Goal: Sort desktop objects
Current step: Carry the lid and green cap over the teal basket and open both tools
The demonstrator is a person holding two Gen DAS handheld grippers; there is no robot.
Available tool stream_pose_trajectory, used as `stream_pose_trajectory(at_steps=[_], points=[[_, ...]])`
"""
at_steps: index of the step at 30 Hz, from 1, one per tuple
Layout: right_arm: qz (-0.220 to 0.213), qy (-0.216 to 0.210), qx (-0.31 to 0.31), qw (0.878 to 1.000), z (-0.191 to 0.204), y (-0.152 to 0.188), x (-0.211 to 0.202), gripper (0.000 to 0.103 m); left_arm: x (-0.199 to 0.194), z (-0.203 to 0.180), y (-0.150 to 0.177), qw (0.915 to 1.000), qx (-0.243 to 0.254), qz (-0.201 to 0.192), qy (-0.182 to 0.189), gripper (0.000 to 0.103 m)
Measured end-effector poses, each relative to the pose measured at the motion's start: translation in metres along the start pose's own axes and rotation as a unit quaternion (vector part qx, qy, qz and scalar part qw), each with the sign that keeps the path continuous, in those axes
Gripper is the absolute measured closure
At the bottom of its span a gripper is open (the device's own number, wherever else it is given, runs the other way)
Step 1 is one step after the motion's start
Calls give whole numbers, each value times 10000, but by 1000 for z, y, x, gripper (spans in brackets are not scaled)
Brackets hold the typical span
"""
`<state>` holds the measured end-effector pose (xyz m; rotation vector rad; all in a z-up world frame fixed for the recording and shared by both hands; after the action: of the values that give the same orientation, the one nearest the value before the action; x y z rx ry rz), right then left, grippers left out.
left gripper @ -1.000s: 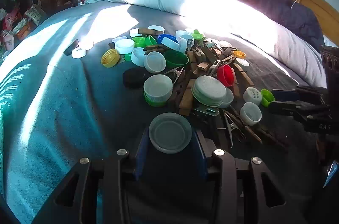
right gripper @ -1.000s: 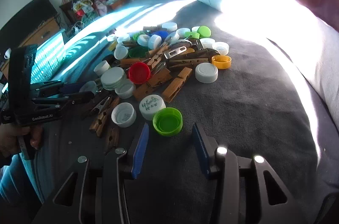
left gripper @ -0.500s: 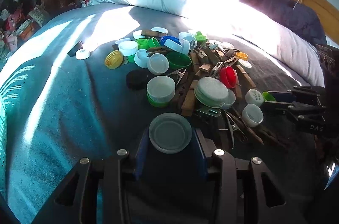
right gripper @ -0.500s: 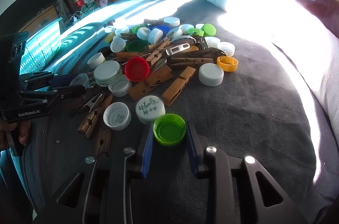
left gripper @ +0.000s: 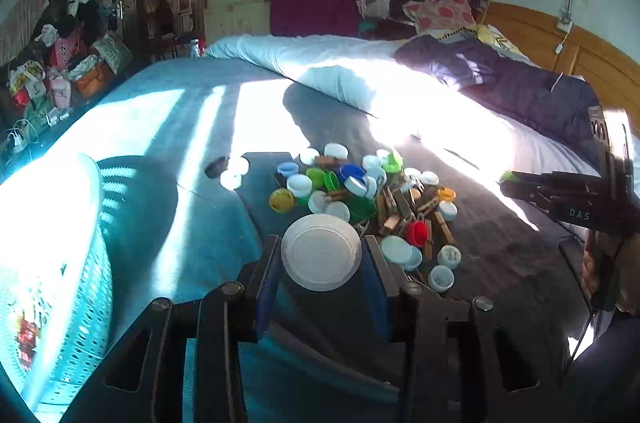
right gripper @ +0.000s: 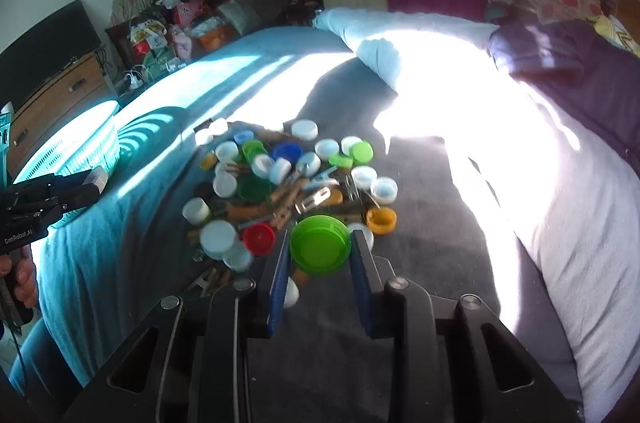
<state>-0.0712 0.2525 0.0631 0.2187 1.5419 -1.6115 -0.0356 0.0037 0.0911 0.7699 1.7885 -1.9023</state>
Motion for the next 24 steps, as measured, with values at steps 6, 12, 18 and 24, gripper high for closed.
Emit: stream_pose_trajectory(at_steps=[6, 12, 18, 24], points=[[-197, -248, -263, 9992, 52, -51, -8, 75, -41, 45, -32, 9983, -144, -226, -514, 62], [-324, -512, -508, 9969, 116, -84, -4, 75, -76, 96, -42, 9940, -356, -345, -974, 62], [-342, -777, -660, 9942, 174, -103, 9, 75, -97, 148, -32, 9870, -574, -294, -1474, 62], [-253, -1079, -854, 9902, 233, -115, 28, 75, -112, 197, -17, 9797, -702, -223, -1864, 62]])
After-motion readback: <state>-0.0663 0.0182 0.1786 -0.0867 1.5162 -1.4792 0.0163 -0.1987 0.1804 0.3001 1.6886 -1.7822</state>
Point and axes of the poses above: each gripper's, at about its wrist camera, not at the fingertips, and x roughly the way its jaws point, z to its left, y to its underside, the point moved 7 cm from there along x, roughly the way its jaws point, and after that the axes turned 7 degrees about -y, right-handed, at the moved point
